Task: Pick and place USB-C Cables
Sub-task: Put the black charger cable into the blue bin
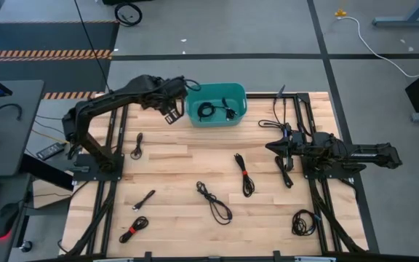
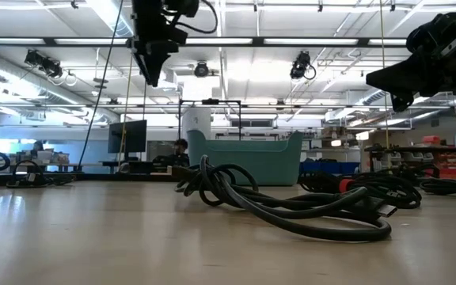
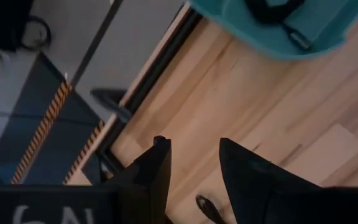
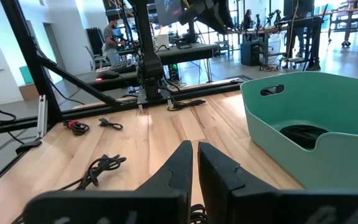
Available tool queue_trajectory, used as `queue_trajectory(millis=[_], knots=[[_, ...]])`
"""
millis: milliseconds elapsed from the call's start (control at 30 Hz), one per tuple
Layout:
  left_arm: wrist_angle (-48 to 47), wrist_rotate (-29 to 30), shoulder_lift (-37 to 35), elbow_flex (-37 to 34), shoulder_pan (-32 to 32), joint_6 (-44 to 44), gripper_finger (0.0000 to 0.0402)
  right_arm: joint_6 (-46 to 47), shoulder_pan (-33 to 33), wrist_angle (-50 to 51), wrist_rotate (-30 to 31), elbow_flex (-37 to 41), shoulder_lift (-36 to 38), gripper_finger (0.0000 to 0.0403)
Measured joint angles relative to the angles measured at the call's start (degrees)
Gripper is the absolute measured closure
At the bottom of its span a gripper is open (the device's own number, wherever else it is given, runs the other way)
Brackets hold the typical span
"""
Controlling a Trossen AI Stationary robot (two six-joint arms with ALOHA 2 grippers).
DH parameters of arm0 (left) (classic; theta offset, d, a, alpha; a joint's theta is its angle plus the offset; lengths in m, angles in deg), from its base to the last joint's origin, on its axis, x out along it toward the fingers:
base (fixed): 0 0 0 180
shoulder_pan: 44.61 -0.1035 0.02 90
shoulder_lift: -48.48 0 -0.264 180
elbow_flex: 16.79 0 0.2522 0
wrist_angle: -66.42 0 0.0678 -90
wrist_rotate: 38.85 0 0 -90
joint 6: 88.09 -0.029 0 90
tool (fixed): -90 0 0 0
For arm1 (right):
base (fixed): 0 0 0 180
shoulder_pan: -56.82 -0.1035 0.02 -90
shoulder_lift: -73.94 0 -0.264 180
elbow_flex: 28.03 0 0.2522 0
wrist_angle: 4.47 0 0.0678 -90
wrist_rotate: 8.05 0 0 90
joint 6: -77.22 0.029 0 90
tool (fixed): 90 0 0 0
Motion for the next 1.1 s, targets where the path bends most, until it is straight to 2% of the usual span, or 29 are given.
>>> queue_trajectory(millis=[133,233,367,500,567,633,767,900,1100], knots=[[2.56,-0.02,-1.40,-6.33,0.00,4.00,0.0260,0.01,0.01,0.00,-0.04,0.01,0.00,0.0373],[9.28,-1.45,-3.65,-14.30,0.14,7.08,0.0260,0.01,0.00,-0.02,-0.05,0.00,0.00,0.0373],[21.05,-10.95,-5.07,-25.52,2.44,12.58,0.0260,0.01,0.00,-0.09,-0.02,0.01,0.00,0.0373],[34.62,-20.51,-5.13,-33.65,7.92,15.99,0.0260,0.01,0.01,-0.41,0.02,0.00,0.00,0.0373],[43.95,-23.63,-4.68,-36.55,11.55,13.71,0.0260,0.01,0.00,-0.43,-0.01,0.01,0.00,0.0373],[54.60,-26.77,-3.66,-38.45,15.67,7.84,0.0260,0.01,0.01,-0.46,0.02,0.01,0.00,0.0373],[67.24,-27.44,0.85,-36.76,22.40,-4.98,0.0260,0.01,0.01,-0.48,0.02,0.00,0.00,0.0373],[69.66,-27.55,9.16,-28.81,25.07,-19.01,0.0259,0.01,0.00,-0.59,0.00,0.00,0.00,0.0373],[68.11,-38.72,22.21,-13.24,25.66,-38.03,0.0233,0.01,-0.01,-0.87,0.00,0.00,0.00,0.0373]])
